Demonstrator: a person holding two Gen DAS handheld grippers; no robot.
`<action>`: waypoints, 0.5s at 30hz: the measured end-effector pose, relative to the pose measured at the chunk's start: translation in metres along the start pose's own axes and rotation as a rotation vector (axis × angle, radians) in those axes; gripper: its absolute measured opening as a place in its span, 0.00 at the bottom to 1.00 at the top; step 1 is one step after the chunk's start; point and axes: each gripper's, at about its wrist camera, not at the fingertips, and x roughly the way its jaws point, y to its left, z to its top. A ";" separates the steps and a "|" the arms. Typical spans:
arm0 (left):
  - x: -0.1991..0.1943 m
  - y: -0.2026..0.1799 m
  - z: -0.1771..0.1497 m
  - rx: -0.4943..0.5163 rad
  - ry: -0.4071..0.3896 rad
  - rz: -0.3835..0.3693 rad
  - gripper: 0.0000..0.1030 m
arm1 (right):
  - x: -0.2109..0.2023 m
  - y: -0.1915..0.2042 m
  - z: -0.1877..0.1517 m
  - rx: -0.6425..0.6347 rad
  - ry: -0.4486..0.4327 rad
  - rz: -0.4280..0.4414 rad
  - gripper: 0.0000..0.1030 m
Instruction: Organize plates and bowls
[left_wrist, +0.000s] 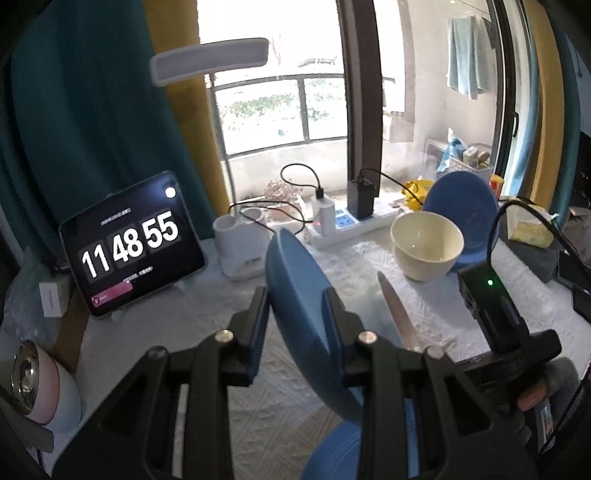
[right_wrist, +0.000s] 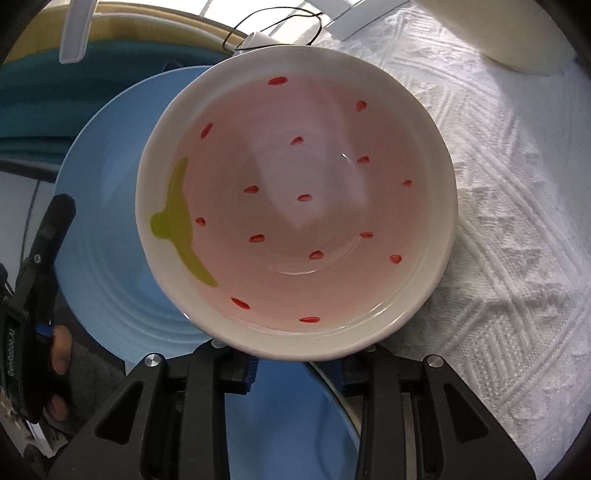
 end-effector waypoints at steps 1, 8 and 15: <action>-0.003 0.003 -0.001 -0.004 -0.003 0.000 0.29 | 0.001 0.002 0.001 -0.006 0.007 -0.002 0.32; -0.013 0.016 0.000 -0.024 -0.032 -0.006 0.29 | 0.012 0.023 0.008 -0.028 0.075 0.023 0.33; -0.012 0.012 0.003 -0.003 -0.040 -0.013 0.29 | 0.016 0.010 0.009 0.018 0.081 0.075 0.33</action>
